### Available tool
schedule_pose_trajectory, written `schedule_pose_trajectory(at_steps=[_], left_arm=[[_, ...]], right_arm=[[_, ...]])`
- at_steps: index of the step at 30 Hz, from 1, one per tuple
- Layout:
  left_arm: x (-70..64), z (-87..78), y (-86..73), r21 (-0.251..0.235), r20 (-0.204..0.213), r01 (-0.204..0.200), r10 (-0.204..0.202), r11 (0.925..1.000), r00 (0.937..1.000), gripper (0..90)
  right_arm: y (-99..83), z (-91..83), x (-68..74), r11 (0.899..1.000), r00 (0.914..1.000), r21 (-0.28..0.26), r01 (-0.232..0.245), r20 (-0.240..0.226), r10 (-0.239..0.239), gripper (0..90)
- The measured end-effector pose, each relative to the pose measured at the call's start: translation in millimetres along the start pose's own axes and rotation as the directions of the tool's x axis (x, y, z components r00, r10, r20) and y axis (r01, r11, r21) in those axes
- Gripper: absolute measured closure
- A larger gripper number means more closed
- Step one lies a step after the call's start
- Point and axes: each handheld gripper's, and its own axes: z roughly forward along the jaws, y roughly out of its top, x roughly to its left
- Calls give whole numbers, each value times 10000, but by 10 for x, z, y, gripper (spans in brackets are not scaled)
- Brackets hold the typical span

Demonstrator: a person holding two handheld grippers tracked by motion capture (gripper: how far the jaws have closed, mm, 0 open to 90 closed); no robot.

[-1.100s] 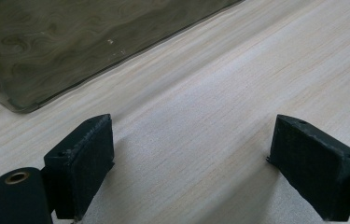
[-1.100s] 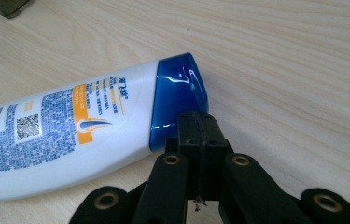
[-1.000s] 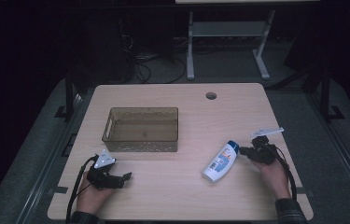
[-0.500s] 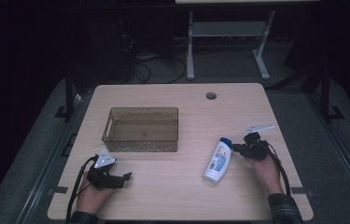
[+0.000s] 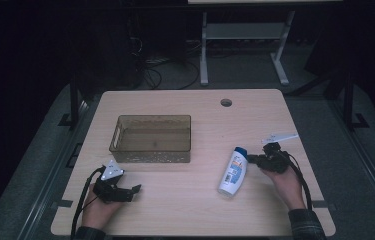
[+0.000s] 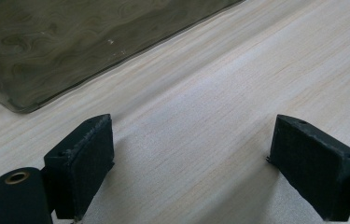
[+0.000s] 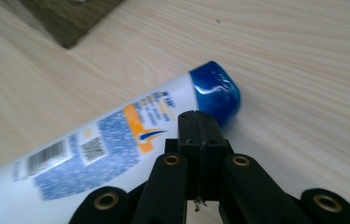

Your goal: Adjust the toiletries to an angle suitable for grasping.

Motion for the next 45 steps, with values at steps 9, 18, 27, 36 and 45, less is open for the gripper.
schedule_pose_trajectory(at_steps=[9,18,27,36,45], left_arm=[[0,0,0,-10,4,6,-6,10000,10000,127],[0,0,0,-11,4,5,-5,10000,10000,127],[0,1,-1,-10,3,0,0,10000,10000,126],[0,0,0,-8,4,3,-3,10000,10000,127],[0,1,-1,-11,2,1,-1,10000,10000,126]], right_arm=[[35,-22,210,9992,9971,-11,402,-652,-402,896],[67,36,428,9956,9891,34,940,-1143,-930,896],[97,106,660,9890,9774,143,1474,-1555,-1434,896],[114,220,871,9800,9622,265,1973,-1969,-1883,896],[110,340,1011,9721,9518,463,2301,-2189,-2149,896]])
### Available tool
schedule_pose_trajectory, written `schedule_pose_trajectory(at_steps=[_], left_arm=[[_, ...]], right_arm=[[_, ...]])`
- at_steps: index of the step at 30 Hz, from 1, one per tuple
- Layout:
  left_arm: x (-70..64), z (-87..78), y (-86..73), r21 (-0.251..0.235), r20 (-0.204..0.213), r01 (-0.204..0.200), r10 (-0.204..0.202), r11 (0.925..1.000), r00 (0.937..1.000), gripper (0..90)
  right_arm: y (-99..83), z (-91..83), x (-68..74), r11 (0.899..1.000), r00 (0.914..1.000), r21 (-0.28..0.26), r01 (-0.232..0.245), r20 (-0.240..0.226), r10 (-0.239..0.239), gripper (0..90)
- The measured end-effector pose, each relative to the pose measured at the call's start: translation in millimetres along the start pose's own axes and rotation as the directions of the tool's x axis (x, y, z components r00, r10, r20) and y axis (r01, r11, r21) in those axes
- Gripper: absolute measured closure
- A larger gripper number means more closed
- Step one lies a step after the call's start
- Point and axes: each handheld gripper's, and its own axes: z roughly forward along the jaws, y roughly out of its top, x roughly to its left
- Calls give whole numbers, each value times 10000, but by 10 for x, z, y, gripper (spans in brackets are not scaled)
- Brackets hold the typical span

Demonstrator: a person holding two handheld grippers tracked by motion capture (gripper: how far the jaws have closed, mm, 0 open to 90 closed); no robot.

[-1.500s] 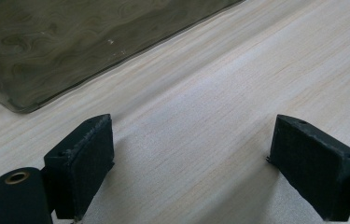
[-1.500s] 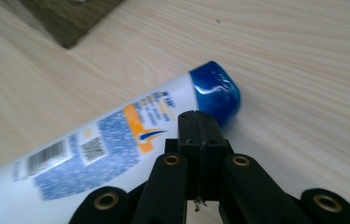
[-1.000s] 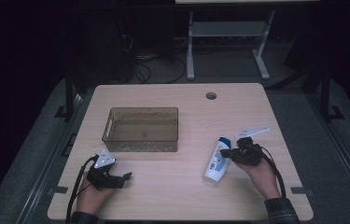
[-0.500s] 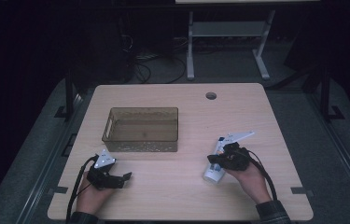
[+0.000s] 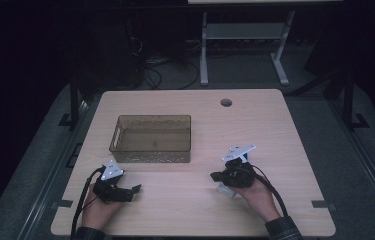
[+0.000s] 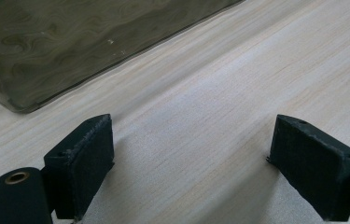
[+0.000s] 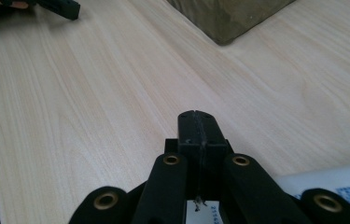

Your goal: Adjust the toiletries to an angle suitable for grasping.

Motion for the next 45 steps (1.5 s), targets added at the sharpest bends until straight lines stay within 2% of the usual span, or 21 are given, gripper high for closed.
schedule_pose_trajectory(at_steps=[7,19,26,45], left_arm=[[0,-1,0,9,0,-2,2,10000,10000,126],[0,-1,0,10,2,-5,5,10000,10000,126],[0,0,-1,-7,5,-2,2,10000,10000,126],[2,-2,0,22,3,-33,33,10000,10000,126]], right_arm=[[-19,64,-9,9996,10000,273,38,78,-40,896],[-88,71,-39,9981,9996,611,-46,268,29,896],[-163,8,-63,9978,9995,595,-276,166,267,896],[-421,-261,-133,9954,9959,469,-834,393,816,896]])
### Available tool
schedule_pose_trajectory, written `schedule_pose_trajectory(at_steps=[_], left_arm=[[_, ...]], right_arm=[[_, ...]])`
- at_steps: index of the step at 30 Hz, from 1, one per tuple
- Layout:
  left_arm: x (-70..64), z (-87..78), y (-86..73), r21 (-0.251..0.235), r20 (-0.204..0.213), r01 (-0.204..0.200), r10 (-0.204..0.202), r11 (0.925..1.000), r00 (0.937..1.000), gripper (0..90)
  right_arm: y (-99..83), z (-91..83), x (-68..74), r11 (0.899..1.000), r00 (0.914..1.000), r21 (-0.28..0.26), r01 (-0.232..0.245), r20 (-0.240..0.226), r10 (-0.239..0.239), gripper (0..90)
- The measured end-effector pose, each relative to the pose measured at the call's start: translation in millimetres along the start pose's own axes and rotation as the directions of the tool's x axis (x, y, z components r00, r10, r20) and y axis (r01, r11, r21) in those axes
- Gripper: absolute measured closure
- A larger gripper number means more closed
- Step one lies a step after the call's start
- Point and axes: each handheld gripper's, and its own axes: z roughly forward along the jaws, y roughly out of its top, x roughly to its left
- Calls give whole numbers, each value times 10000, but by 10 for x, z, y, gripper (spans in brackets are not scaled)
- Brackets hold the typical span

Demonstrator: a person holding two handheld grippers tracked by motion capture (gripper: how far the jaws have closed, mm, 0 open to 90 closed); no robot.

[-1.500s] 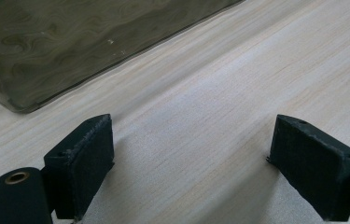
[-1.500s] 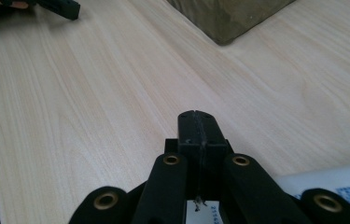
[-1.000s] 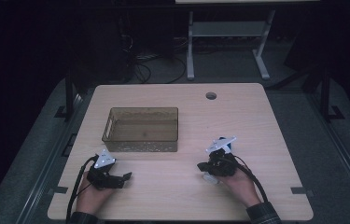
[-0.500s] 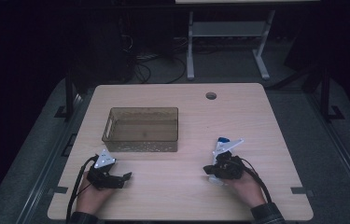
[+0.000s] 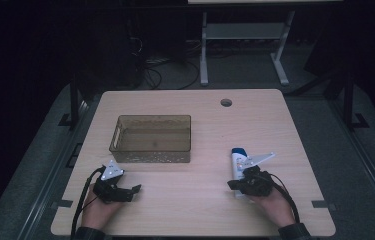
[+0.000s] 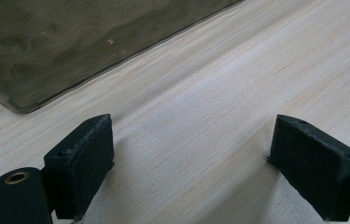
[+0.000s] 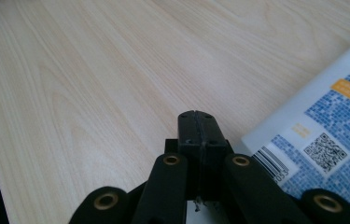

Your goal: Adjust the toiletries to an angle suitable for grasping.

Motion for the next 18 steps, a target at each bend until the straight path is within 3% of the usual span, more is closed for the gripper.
schedule_pose_trajectory(at_steps=[18], left_arm=[[-2,1,0,-22,-1,30,-30,10000,10000,126]], right_arm=[[-181,-137,-84,9996,9987,158,-214,461,206,896]])
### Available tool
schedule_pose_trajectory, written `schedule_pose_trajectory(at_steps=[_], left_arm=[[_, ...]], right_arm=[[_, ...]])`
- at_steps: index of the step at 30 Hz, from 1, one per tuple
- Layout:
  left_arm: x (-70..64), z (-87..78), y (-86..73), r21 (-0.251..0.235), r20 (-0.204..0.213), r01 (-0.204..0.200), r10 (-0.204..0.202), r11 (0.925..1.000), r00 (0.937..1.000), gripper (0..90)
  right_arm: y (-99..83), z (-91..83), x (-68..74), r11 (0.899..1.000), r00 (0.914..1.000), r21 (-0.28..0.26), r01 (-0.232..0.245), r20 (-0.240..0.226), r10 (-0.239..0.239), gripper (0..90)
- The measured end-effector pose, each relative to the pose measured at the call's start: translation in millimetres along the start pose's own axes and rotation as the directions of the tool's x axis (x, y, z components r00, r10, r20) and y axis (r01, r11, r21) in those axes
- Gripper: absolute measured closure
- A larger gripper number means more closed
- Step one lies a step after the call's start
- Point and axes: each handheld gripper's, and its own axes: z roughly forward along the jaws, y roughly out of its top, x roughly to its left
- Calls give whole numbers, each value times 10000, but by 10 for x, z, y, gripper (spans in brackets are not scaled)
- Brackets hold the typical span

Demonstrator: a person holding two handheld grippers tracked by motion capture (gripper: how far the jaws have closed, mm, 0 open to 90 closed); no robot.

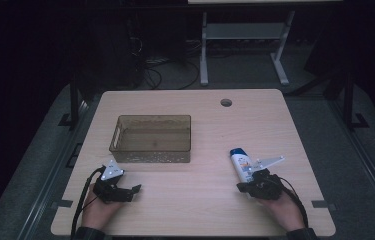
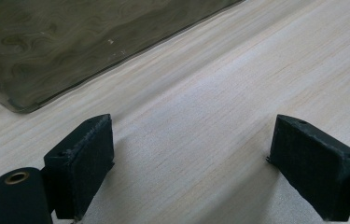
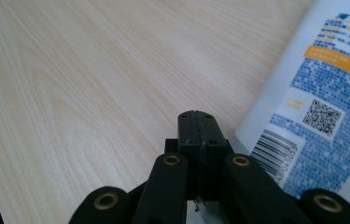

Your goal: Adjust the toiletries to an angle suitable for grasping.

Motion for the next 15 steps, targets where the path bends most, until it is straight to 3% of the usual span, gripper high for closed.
schedule_pose_trajectory(at_steps=[15], left_arm=[[0,0,0,-4,1,-2,2,10000,10000,126]], right_arm=[[-164,-162,-95,9992,9988,-136,-389,282,393,896]])
